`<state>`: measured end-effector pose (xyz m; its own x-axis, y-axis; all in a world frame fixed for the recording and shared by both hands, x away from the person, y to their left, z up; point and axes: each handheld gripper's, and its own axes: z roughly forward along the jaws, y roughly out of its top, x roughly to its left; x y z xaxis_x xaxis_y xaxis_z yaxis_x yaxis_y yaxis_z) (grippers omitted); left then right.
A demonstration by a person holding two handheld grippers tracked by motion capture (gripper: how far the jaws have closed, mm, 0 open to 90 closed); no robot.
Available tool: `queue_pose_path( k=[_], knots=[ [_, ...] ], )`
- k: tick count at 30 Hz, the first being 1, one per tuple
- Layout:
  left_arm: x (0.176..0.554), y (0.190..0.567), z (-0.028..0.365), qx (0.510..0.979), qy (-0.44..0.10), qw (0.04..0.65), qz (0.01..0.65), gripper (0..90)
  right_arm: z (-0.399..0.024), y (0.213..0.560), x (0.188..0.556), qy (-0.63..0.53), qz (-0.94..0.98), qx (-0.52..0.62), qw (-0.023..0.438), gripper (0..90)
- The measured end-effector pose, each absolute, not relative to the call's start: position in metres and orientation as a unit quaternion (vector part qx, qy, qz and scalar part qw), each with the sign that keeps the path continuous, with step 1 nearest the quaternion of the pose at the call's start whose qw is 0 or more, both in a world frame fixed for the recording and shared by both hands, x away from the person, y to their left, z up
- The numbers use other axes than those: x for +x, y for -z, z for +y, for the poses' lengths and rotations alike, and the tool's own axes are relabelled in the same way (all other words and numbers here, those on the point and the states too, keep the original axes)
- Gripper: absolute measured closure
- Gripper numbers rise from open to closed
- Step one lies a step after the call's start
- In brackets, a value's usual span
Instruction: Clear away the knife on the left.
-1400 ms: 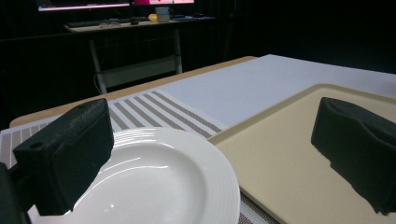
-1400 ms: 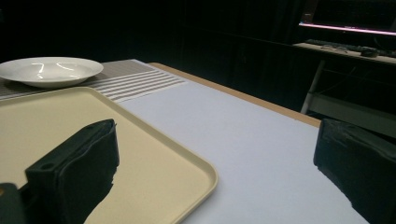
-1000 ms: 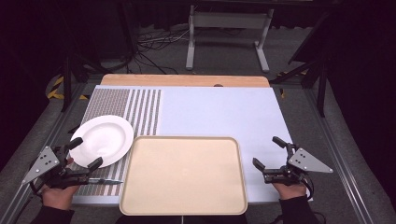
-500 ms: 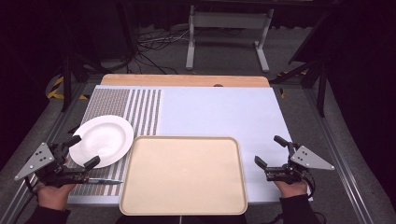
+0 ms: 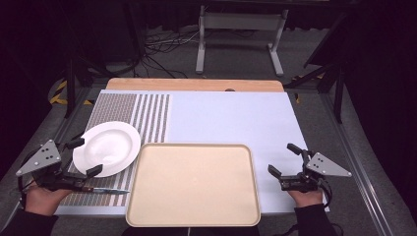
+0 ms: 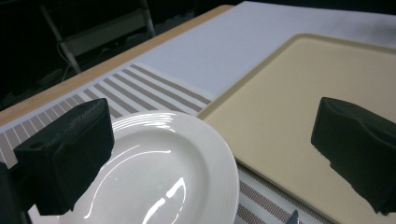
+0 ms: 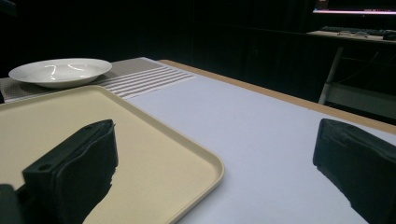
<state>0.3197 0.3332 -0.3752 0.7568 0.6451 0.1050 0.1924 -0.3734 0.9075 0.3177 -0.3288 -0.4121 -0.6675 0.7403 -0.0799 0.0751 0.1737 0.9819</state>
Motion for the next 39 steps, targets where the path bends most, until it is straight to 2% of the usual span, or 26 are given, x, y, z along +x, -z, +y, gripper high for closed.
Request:
queue_pose_path(
  k=[12, 22, 39],
  knots=[
    [0.323, 0.368, 0.336, 0.834, -0.208, 0.441, 0.259, 0.6, -0.327, 0.410, 0.319, -0.570, 0.725, 0.268, 0.278, 2.3],
    [0.326, 0.365, 0.334, 0.882, -0.173, 0.368, 0.239, 1.4, -0.328, 0.411, 0.320, -0.572, 0.724, 0.273, 0.272, 2.1],
    [0.325, 0.363, 0.341, 0.921, -0.155, 0.275, 0.226, 3.1, -0.328, 0.412, 0.320, -0.574, 0.725, 0.270, 0.267, 2.1]
  ],
)
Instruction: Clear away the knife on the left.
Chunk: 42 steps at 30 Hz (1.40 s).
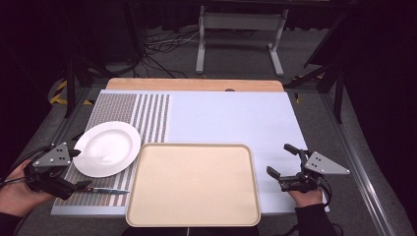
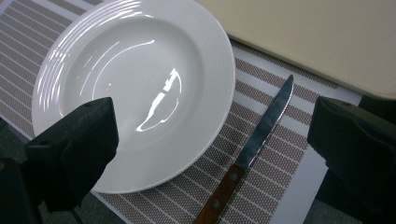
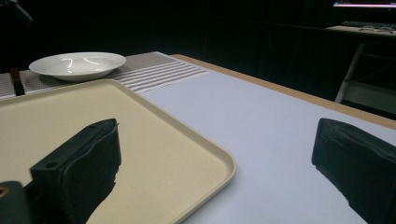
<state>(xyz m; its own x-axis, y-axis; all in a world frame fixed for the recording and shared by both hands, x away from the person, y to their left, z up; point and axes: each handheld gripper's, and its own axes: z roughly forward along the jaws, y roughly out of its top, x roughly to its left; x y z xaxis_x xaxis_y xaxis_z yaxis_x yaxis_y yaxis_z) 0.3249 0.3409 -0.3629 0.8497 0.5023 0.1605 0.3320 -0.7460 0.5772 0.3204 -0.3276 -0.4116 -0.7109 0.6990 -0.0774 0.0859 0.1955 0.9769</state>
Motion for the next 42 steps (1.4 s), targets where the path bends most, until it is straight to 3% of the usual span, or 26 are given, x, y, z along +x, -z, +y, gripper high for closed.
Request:
queue_pose_path(
  k=[27, 37, 42],
  knots=[
    [0.328, 0.377, 0.344, 0.966, -0.084, 0.162, 0.181, 8.6, -0.326, 0.413, 0.322, -0.576, 0.728, 0.267, 0.259, 1.8],
    [0.333, 0.394, 0.347, 0.979, -0.059, 0.139, 0.139, 15.5, -0.325, 0.413, 0.322, -0.575, 0.730, 0.267, 0.256, 1.8],
    [0.335, 0.401, 0.347, 0.983, -0.056, 0.126, 0.122, 24.0, -0.325, 0.414, 0.322, -0.574, 0.731, 0.267, 0.255, 1.8]
  ],
)
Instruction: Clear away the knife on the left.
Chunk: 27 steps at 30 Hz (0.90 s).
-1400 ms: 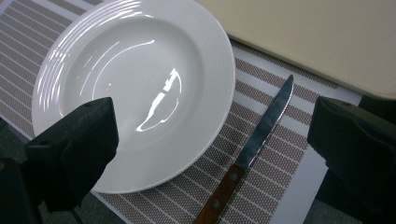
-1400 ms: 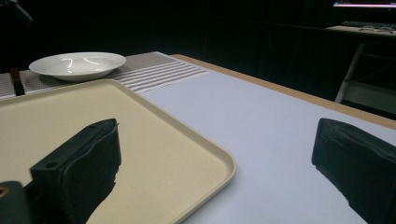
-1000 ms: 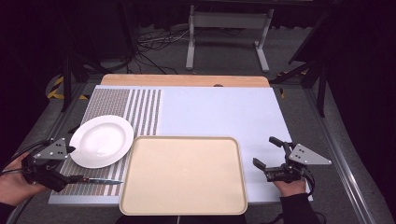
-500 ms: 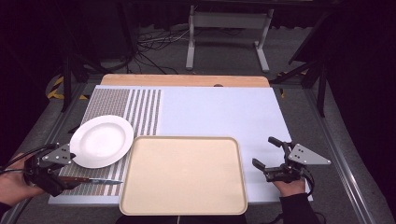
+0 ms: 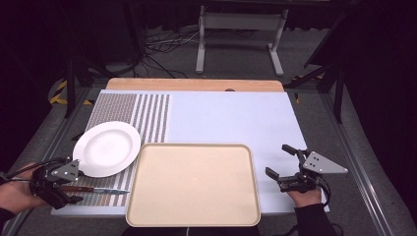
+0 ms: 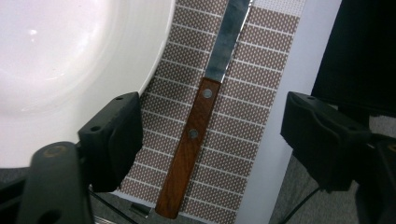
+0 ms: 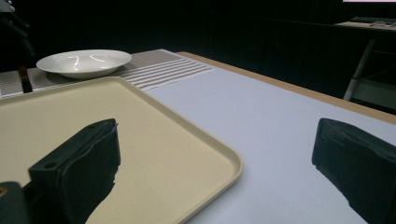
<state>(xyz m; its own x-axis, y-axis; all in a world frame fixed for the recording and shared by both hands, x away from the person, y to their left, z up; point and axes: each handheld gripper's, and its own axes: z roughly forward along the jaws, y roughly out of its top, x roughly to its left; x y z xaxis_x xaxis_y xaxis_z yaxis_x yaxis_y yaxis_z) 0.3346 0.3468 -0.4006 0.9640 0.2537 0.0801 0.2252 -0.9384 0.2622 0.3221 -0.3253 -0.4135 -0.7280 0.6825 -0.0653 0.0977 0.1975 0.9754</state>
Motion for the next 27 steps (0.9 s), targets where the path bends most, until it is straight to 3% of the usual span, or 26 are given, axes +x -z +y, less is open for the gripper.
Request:
queue_pose_path(
  k=[11, 25, 27],
  knots=[
    [0.347, 0.414, 0.347, 0.988, -0.029, 0.096, 0.113, 39.6, -0.325, 0.413, 0.322, -0.578, 0.731, 0.262, 0.251, 1.8],
    [0.354, 0.423, 0.342, 0.997, -0.036, 0.026, 0.058, 70.9, -0.325, 0.414, 0.321, -0.580, 0.732, 0.257, 0.247, 1.8],
    [0.355, 0.424, 0.341, 0.998, -0.036, 0.018, 0.054, 71.5, -0.325, 0.414, 0.321, -0.579, 0.733, 0.257, 0.248, 1.9]
  ],
)
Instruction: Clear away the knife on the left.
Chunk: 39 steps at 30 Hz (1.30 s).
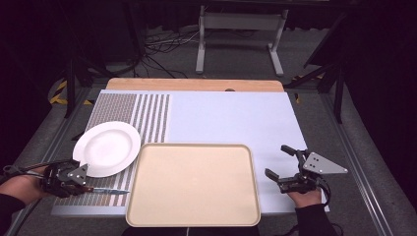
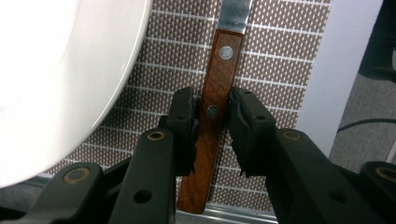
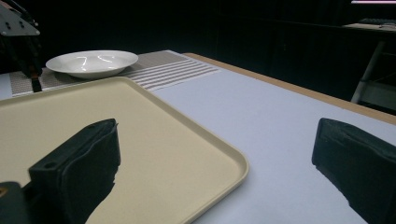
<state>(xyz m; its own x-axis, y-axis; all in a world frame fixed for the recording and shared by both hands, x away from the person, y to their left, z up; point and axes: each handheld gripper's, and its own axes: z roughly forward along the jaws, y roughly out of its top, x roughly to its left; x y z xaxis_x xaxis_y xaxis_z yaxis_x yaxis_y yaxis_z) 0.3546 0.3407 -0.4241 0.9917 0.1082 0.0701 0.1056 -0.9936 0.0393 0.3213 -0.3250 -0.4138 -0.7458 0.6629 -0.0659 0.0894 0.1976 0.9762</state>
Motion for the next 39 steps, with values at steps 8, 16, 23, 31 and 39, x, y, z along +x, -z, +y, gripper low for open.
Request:
queue_pose_path(
  k=[8, 16, 23, 31, 39],
  knots=[
    [0.357, 0.425, 0.338, 1.000, -0.022, 0.010, 0.015, 76.2, -0.325, 0.414, 0.321, -0.582, 0.732, 0.256, 0.246, 1.9],
    [0.359, 0.424, 0.336, 1.000, -0.018, 0.001, 0.005, 76.7, -0.326, 0.414, 0.320, -0.586, 0.729, 0.257, 0.242, 1.8],
    [0.358, 0.424, 0.337, 1.000, -0.020, 0.001, 0.002, 77.0, -0.327, 0.415, 0.321, -0.587, 0.728, 0.259, 0.240, 1.8],
    [0.358, 0.418, 0.341, 1.000, -0.018, 0.003, 0.012, 77.0, -0.327, 0.414, 0.321, -0.590, 0.726, 0.260, 0.239, 1.8],
    [0.352, 0.392, 0.344, 0.998, -0.021, 0.025, 0.044, 77.0, -0.328, 0.413, 0.319, -0.594, 0.722, 0.259, 0.241, 1.8]
  ],
)
